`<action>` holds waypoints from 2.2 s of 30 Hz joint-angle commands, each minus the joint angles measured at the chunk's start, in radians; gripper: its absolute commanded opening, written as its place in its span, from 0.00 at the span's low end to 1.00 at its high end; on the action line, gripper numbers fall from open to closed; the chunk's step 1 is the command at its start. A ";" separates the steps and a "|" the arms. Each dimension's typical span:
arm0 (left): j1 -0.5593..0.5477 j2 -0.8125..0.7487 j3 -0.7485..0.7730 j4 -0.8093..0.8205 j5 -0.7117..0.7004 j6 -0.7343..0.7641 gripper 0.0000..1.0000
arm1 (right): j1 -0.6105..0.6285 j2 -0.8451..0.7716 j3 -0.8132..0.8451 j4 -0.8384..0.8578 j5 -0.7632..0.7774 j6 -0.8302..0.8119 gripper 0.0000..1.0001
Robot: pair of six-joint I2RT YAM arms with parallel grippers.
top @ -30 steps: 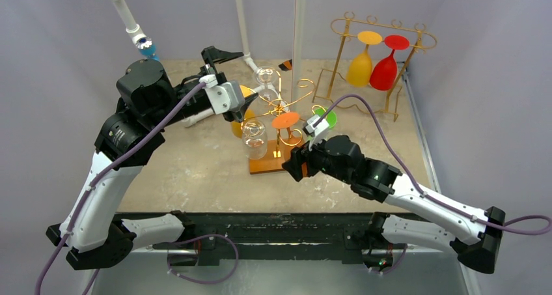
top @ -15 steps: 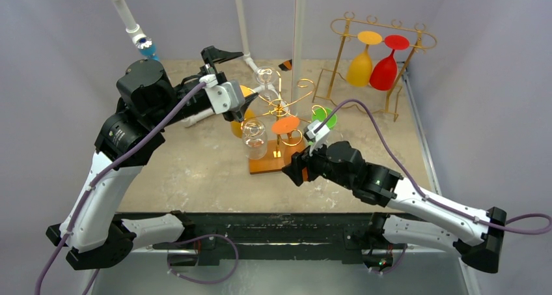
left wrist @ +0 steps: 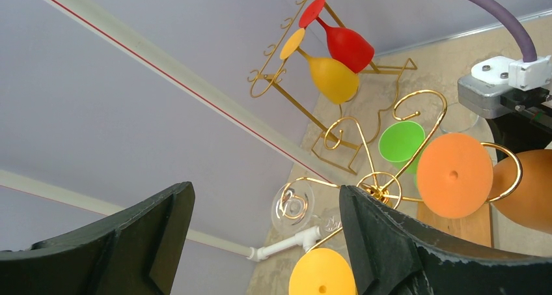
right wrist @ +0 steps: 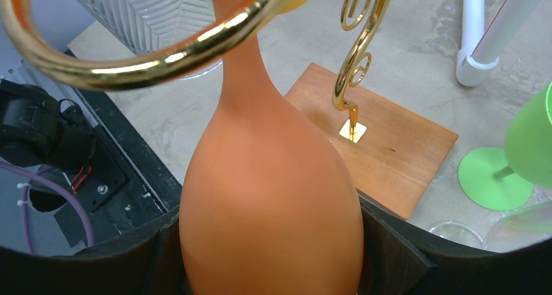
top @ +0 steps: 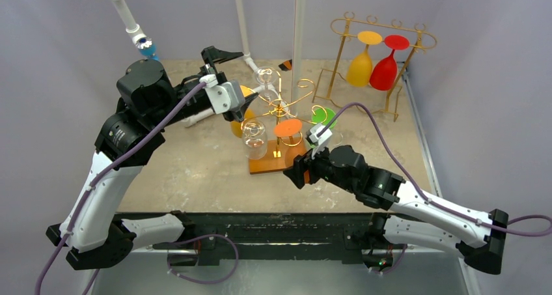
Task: Place the wine glass upside down on the wine glass rack
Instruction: Turn the wine glass upside down at the wine rack.
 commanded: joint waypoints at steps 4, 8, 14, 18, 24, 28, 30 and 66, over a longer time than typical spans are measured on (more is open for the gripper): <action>0.003 -0.009 0.005 0.023 -0.016 -0.006 0.87 | 0.014 -0.019 -0.020 0.044 0.030 0.002 0.28; 0.002 -0.010 0.006 0.023 -0.015 -0.008 0.87 | 0.016 -0.029 -0.024 0.054 0.037 -0.008 0.28; 0.001 -0.010 0.007 0.024 -0.014 -0.011 0.87 | 0.030 -0.011 -0.021 0.075 0.059 -0.022 0.28; 0.002 -0.009 0.007 0.025 -0.015 -0.011 0.87 | 0.045 -0.006 -0.037 0.120 0.085 -0.023 0.28; 0.001 -0.008 0.006 0.028 -0.013 -0.015 0.87 | 0.095 0.004 -0.060 0.199 0.148 -0.025 0.26; 0.002 -0.008 0.007 0.028 -0.013 -0.016 0.87 | 0.130 0.010 -0.073 0.235 0.194 -0.029 0.26; 0.003 -0.009 0.007 0.027 -0.014 -0.017 0.87 | 0.137 0.005 -0.080 0.246 0.211 -0.026 0.25; 0.002 0.010 0.007 0.024 -0.019 -0.017 0.86 | 0.166 -0.142 -0.315 0.564 0.307 -0.111 0.29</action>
